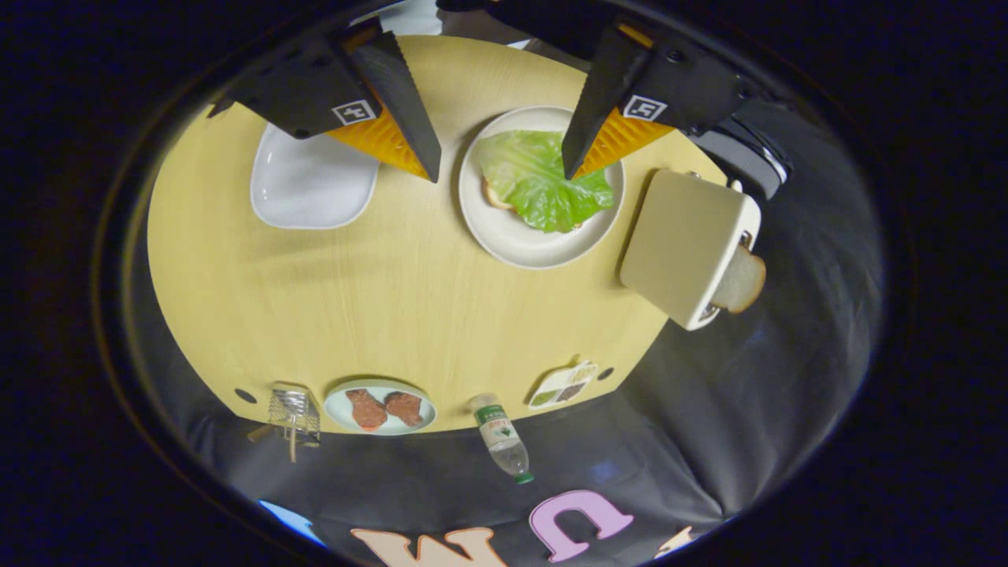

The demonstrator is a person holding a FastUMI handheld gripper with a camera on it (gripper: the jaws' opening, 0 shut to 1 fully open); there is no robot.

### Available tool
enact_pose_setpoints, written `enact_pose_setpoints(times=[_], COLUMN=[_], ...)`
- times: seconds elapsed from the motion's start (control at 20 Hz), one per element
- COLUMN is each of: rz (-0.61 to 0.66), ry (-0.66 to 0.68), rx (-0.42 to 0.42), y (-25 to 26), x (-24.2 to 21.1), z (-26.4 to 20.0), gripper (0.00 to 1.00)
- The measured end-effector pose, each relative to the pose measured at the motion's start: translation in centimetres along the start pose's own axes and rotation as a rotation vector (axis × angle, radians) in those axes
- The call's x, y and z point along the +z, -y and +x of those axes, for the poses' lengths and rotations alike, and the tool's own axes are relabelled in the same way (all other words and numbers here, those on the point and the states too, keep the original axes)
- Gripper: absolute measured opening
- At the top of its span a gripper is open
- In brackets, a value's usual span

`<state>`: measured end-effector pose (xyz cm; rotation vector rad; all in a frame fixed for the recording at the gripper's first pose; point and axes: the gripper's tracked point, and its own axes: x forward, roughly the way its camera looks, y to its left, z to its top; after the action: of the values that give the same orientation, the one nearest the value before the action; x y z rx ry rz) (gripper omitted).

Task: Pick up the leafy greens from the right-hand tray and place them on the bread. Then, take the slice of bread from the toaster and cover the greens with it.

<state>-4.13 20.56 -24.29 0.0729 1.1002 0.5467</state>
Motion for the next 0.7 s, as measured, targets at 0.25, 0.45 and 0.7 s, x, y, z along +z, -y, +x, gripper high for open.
enact_pose_setpoints(times=[0.25,0.45,0.7], rz=[0.066,0.065,0.044], ry=[0.072,0.066,0.039], rx=[0.081,0.181,0.319], y=[-4.9,-10.7,-19.0], x=[2.6,3.6,4.6], z=[-2.1,-2.2,-1.6], gripper=[0.97,0.97,0.98])
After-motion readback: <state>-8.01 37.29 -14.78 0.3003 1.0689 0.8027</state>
